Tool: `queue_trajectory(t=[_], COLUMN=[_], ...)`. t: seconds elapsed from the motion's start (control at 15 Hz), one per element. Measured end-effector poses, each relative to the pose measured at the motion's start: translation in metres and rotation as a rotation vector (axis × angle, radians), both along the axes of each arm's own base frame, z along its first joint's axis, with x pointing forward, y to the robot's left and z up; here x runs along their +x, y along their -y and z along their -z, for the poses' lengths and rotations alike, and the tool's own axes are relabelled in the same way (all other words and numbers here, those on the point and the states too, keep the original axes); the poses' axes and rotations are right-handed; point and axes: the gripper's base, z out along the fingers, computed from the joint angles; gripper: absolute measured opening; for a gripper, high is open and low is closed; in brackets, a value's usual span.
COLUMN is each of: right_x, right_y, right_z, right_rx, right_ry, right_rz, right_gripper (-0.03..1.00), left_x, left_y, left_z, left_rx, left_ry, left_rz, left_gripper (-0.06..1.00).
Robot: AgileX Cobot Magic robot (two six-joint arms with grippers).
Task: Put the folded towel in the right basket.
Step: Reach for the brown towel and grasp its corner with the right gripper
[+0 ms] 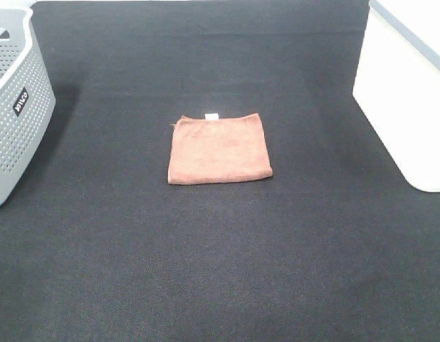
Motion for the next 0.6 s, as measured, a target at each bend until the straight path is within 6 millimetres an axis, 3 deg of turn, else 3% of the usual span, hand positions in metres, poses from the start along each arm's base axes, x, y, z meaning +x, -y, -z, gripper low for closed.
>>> queue_trajectory(t=[0.6], right_x=[0.0000], right_y=[0.0000], right_z=[0.0000], right_rx=[0.000], right_ry=[0.000], right_rz=[0.000], right_gripper=[0.68], left_x=[0.0000], left_y=[0.0000], left_z=[0.0000], left_rx=[0.000], left_ry=[0.000], left_rz=[0.000], left_gripper=[0.88])
